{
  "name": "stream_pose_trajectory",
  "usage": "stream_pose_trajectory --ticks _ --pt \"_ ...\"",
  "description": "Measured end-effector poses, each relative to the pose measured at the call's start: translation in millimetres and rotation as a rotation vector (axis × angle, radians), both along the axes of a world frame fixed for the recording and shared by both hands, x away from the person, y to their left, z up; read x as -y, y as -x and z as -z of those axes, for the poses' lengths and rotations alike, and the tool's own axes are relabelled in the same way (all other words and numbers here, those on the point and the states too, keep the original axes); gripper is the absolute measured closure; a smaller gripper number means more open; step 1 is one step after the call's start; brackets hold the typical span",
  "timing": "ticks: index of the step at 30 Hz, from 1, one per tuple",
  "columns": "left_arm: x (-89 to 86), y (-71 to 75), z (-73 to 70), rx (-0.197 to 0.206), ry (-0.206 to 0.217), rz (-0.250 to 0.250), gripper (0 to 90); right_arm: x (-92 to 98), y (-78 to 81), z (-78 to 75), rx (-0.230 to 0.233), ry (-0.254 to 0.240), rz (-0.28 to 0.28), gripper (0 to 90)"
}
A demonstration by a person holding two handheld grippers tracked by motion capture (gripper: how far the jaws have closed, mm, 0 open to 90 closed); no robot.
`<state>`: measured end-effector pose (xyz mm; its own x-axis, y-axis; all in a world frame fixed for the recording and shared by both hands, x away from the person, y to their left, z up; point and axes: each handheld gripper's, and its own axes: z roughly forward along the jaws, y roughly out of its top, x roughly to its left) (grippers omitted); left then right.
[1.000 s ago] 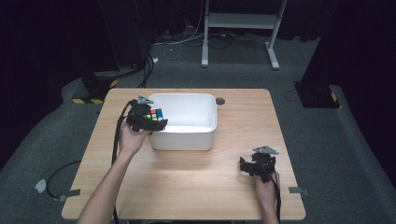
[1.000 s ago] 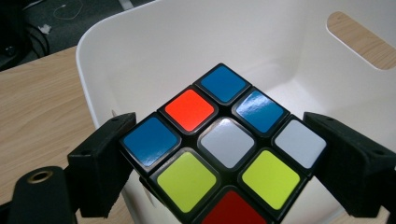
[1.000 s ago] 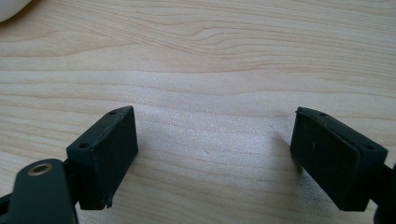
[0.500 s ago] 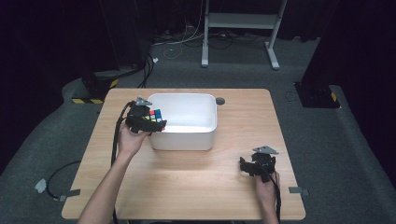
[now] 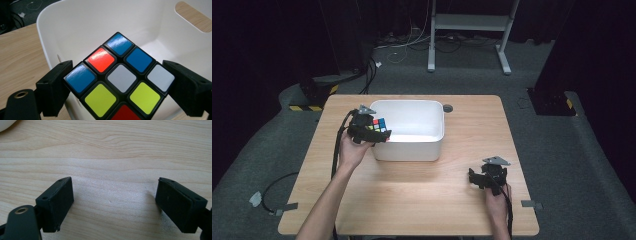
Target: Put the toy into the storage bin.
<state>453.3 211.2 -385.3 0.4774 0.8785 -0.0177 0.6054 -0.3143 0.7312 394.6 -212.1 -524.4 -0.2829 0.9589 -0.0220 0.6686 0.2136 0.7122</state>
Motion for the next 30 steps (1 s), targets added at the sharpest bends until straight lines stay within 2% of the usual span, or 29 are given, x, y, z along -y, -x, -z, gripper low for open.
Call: stream_pose_trajectory --ticks 14,17,21,30 --pt "2.3 0.0 4.1 -0.007 0.008 0.013 11.9 0.0 0.0 0.0 0.000 0.000 0.000 14.5" --pt "0.0 1.8 0.4 0.010 0.035 0.016 9.6 0.0 0.0 0.0 0.000 0.000 0.000 14.6" --pt "-1.5 3.5 -1.0 0.011 0.026 0.020 9.5 0.0 0.1 0.0 -0.001 0.000 0.000 14.5" --pt "1.1 7.0 -3.2 0.026 0.042 0.026 9.3 0.0 0.0 0.0 0.000 0.000 0.000 14.4"
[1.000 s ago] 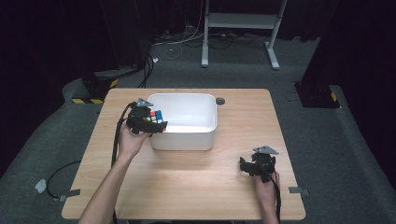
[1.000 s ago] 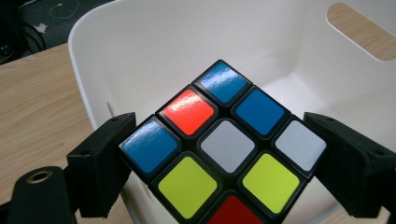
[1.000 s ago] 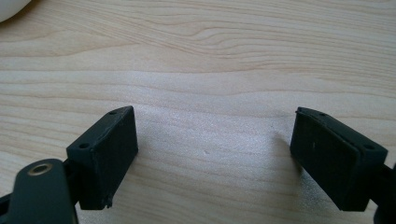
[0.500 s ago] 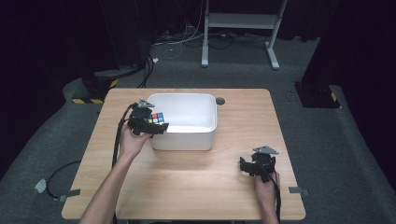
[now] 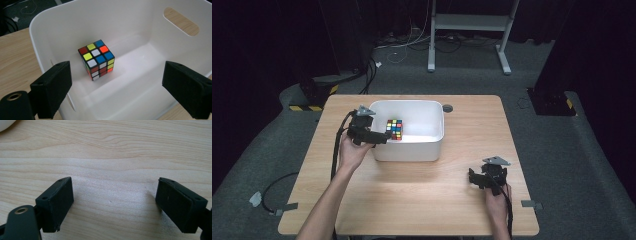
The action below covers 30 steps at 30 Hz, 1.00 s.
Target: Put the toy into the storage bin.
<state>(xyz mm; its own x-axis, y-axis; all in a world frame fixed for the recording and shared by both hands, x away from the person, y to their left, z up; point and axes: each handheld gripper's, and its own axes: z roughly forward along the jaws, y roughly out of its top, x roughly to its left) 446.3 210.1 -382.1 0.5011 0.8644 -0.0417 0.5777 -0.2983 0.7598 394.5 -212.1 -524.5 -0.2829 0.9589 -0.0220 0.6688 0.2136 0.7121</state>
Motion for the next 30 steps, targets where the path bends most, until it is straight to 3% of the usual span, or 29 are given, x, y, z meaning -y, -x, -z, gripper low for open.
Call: stream_pose_trajectory --ticks 19,30 --pt "-13.4 18.0 -14.3 0.071 0.078 -0.013 10.0 0.0 0.0 0.0 -0.001 0.000 0.001 14.4" --pt "-29.2 29.9 -16.0 0.089 0.104 -0.038 10.6 0.0 0.0 0.0 0.000 0.000 0.000 14.4"
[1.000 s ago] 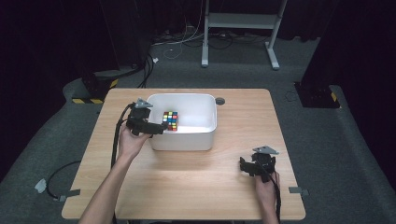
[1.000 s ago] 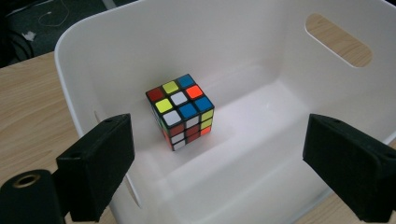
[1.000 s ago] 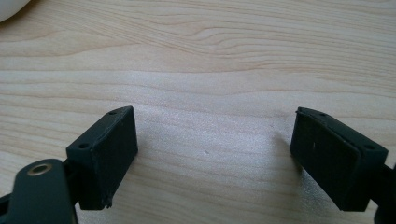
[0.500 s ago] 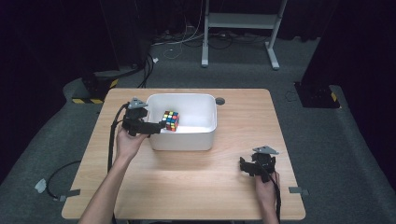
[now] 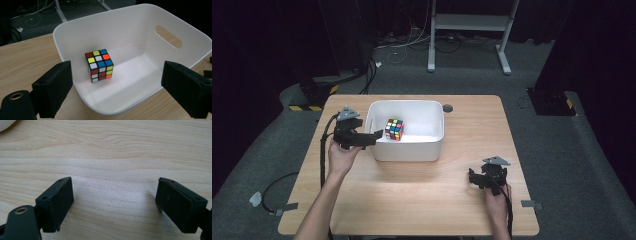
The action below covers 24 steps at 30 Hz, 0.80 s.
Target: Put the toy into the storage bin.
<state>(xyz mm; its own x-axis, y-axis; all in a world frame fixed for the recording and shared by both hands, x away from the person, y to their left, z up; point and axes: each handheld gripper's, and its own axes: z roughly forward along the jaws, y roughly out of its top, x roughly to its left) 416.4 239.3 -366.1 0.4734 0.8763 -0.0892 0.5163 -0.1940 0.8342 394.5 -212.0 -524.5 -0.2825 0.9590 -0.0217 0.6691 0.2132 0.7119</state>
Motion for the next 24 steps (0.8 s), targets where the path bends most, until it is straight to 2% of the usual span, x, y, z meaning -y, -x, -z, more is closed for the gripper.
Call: stream_pose_trajectory --ticks 10,23,24 --pt "-12.1 11.5 -2.4 0.016 0.022 -0.021 11.4 0.0 0.0 0.0 0.000 0.000 0.000 14.4" --pt "-19.4 23.8 -2.6 0.031 0.033 -0.027 11.7 0.0 0.0 0.0 0.000 0.000 0.000 14.4" --pt "-17.4 24.3 -0.9 0.042 0.066 -0.048 11.7 0.0 0.0 0.0 0.000 0.000 0.000 14.5"
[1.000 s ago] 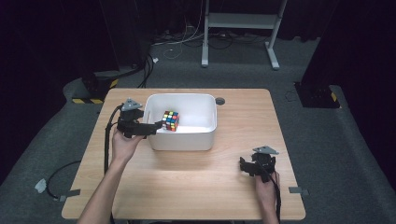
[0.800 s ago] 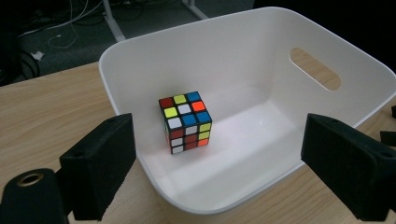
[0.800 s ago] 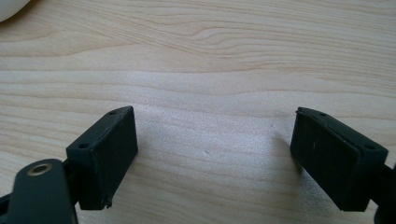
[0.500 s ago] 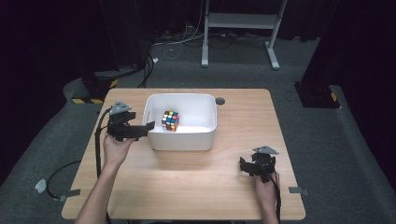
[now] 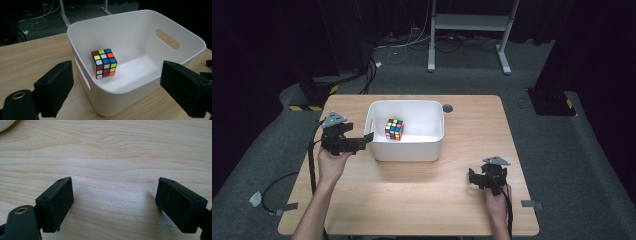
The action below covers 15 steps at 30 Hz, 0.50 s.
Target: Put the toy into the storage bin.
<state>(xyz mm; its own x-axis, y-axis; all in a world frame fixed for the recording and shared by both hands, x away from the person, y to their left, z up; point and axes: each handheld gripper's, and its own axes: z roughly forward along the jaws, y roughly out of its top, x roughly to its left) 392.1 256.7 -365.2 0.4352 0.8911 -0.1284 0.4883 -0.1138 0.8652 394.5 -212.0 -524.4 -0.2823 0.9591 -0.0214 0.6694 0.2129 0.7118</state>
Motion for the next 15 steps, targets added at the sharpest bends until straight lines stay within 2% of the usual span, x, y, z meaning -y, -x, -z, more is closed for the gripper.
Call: stream_pose_trajectory --ticks 1,2,5,6,7,15 --pt "-0.8 0.8 0.5 0.000 0.000 -0.001 11.8 0.0 0.0 0.0 0.000 0.000 0.000 14.4" --pt "-4.1 1.9 0.0 -0.011 -0.029 0.017 11.8 0.0 0.0 0.0 0.000 0.000 -0.001 14.4" --pt "-7.0 4.9 2.0 -0.013 -0.027 0.015 11.8 0.0 0.0 0.0 0.000 0.000 0.000 14.5" --pt "-5.9 5.4 3.7 -0.005 -0.005 -0.001 11.8 0.0 0.0 0.0 0.000 0.000 0.000 14.4" --pt "-8.4 6.4 3.3 -0.015 -0.024 0.013 11.8 0.0 0.0 0.0 0.000 0.000 0.000 14.4" --pt "-14.7 13.3 7.0 -0.013 -0.010 0.004 11.9 0.0 0.0 0.0 0.000 0.000 0.000 14.4"
